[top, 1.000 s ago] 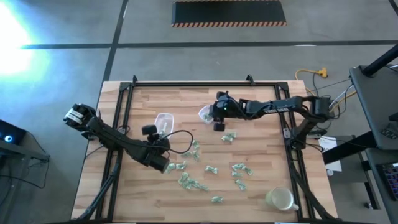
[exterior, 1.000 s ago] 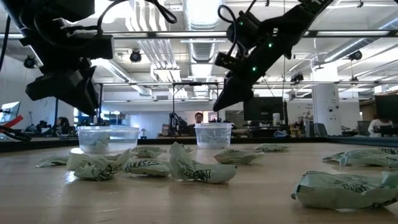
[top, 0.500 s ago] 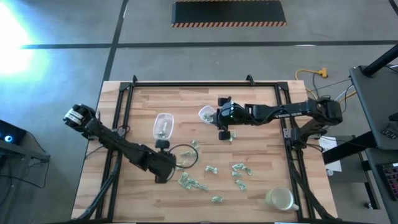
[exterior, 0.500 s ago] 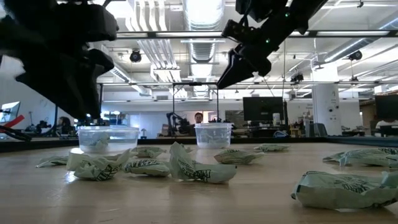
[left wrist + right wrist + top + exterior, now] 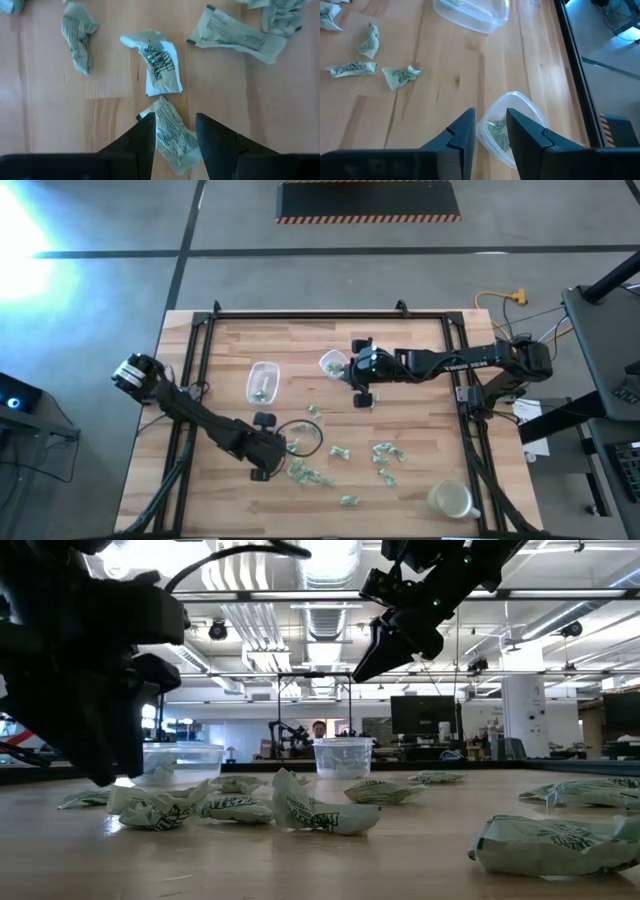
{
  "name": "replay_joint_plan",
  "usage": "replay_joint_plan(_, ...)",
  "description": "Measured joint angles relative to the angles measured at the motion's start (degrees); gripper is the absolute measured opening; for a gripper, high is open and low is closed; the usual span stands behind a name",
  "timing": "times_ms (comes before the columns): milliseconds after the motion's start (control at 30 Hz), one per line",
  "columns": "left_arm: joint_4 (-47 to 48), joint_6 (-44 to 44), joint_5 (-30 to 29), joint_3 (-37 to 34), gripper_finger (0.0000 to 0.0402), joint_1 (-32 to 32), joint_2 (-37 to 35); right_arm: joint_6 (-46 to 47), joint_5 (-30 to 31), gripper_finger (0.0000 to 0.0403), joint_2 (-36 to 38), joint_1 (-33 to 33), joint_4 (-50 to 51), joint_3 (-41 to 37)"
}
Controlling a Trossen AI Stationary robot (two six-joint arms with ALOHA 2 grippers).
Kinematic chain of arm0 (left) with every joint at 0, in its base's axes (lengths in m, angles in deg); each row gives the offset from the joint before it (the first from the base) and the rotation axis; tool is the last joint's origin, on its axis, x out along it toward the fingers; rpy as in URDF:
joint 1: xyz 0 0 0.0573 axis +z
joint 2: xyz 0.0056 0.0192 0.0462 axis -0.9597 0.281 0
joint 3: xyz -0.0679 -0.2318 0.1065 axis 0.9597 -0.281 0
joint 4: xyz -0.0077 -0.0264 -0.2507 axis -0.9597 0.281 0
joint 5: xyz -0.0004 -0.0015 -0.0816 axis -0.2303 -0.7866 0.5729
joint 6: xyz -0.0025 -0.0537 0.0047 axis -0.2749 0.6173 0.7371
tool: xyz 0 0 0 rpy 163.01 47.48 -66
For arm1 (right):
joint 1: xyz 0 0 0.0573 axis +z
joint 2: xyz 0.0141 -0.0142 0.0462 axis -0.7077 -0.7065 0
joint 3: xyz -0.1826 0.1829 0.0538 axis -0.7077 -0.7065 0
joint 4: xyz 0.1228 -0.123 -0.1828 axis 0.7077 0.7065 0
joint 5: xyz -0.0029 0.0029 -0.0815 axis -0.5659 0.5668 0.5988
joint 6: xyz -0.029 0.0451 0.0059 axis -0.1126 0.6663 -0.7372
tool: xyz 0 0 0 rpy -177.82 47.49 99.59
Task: Pick and place items into bin
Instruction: Put the stevia packet into the large transparent container
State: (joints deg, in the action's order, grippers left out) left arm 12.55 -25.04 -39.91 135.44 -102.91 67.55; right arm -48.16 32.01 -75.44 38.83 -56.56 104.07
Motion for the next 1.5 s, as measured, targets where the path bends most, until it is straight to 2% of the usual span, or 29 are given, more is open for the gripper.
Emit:
replay_joint_plan(633, 0.09, 2.67, 2.01, -0.11, 0.012, 0.7, 1.45, 0.39, 0.0, 0.0089, 0.0, 0.0, 0.32, -0.04)
replay_joint_plan(733, 0.58, 2.65, 2.04, -0.11, 0.0104, 0.73, 1.45, 0.39, 0.0, 0.0086, 0.0, 0.0, 0.35, -0.04)
replay_joint_plan(1067, 1.61, 2.62, 2.12, -0.11, 0.0007, 0.76, 1.45, 0.39, -0.07, 0.0086, 0.01, 0.0, 0.47, -0.16)
replay_joint_plan(1367, 2.43, 0.06, 1.35, 0.12, 0.0005, 1.07, 1.45, 0.39, -0.11, 0.008, 0.0, 0.0, 0.5, -0.56)
replay_joint_plan(1500, 4.51, -2.05, -3.19, 2.09, 0.0005, 1.07, 1.14, 0.39, -0.11, 0.0083, 0.0, 0.0, 0.48, -0.56)
